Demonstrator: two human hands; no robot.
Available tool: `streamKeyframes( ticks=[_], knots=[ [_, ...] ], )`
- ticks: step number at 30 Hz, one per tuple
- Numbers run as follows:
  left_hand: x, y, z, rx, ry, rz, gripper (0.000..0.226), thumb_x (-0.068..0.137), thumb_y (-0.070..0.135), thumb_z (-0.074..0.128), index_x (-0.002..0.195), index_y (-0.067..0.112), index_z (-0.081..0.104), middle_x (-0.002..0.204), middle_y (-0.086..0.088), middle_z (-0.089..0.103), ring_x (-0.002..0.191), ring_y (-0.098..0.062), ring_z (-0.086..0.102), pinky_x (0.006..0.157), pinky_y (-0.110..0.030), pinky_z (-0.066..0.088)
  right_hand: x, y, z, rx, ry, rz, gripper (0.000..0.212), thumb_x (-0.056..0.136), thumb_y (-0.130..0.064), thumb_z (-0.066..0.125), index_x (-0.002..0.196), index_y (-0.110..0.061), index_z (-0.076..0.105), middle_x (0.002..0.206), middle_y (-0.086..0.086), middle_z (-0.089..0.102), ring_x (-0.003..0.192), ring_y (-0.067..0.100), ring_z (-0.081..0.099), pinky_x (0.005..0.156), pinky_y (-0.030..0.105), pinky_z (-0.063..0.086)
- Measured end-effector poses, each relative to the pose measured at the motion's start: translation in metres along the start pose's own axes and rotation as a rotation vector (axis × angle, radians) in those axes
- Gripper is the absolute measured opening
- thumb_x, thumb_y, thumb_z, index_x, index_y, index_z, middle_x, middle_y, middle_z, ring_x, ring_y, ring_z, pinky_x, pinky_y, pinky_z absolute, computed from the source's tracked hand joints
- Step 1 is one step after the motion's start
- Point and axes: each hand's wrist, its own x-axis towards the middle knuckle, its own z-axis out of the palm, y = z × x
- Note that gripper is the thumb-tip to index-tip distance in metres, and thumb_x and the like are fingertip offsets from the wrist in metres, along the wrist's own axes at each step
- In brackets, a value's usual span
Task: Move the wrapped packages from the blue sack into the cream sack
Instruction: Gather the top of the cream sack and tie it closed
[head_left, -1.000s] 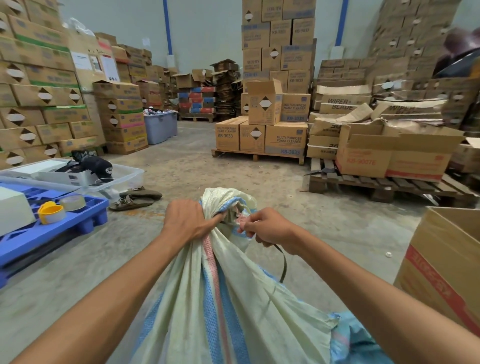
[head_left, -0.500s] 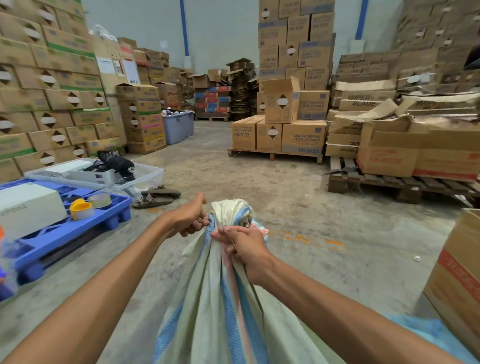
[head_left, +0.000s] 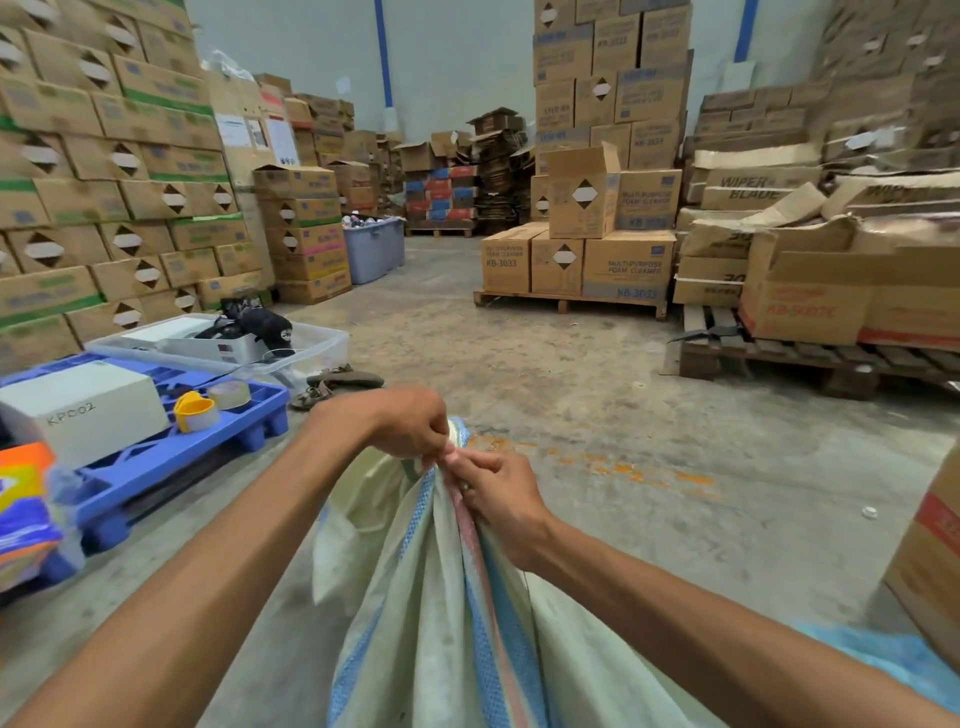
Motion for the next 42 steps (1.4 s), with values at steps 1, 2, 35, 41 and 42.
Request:
streamKeyframes(
  ticks=[1, 2, 35, 41, 42],
  knots=[
    [0.001, 0.004, -0.004, 0.016, -0.021, -0.004, 0.039, 0.096, 0.031, 0.054, 0.059, 0.021, 0.064, 0.061, 0.005, 0.058, 0.058, -0.011, 0.048, 0.059, -0.027, 0.038, -0.002, -0.001, -0.002, -0.032, -0.013, 0.004, 0.018, 0.099, -0.009, 0.059, 0.104, -0.003, 0.076, 0.057, -0.013, 0.065, 0.044, -0.003, 0.051, 0.048, 0.007, 0.04],
    [0.003, 0.006, -0.007, 0.013, -0.028, -0.011, 0.039, 0.096, 0.031, 0.054, 0.059, 0.021, 0.064, 0.06, 0.005, 0.056, 0.058, -0.011, 0.047, 0.058, -0.027, 0.038, -0.003, -0.002, -0.004, -0.058, -0.02, 0.009, 0.02, 0.099, -0.008, 0.058, 0.105, -0.005, 0.077, 0.06, -0.013, 0.065, 0.044, -0.003, 0.049, 0.047, 0.008, 0.038],
    [0.076, 0.038, 0.055, -0.946, -0.081, 0.211, 0.021, 0.081, 0.022, 0.079, 0.095, 0.007, 0.079, 0.099, -0.014, 0.075, 0.091, -0.011, 0.064, 0.091, -0.03, 0.048, -0.013, -0.079, -0.105, -0.424, 0.054, 0.444, 0.027, 0.097, -0.011, 0.044, 0.077, -0.013, 0.062, 0.058, -0.004, 0.032, 0.041, 0.009, 0.017, 0.038, 0.02, 0.012],
    [0.078, 0.058, 0.057, -0.676, 0.294, 0.166, 0.032, 0.073, 0.046, 0.079, 0.1, 0.035, 0.064, 0.051, 0.008, 0.044, 0.05, -0.005, 0.036, 0.054, -0.029, 0.027, -0.006, -0.079, -0.11, -0.454, 0.083, 0.503, 0.029, 0.094, -0.014, 0.041, 0.068, -0.015, 0.054, 0.054, -0.004, 0.03, 0.036, 0.008, 0.017, 0.035, 0.017, 0.011],
    [0.077, 0.06, 0.056, -0.663, 0.302, 0.215, 0.036, 0.078, 0.042, 0.076, 0.111, 0.043, 0.061, 0.052, 0.008, 0.036, 0.05, -0.008, 0.032, 0.054, -0.03, 0.023, -0.006, -0.079, -0.111, -0.431, 0.053, 0.536, 0.03, 0.094, -0.014, 0.04, 0.067, -0.016, 0.052, 0.055, -0.005, 0.029, 0.036, 0.008, 0.017, 0.034, 0.018, 0.011]
  ],
)
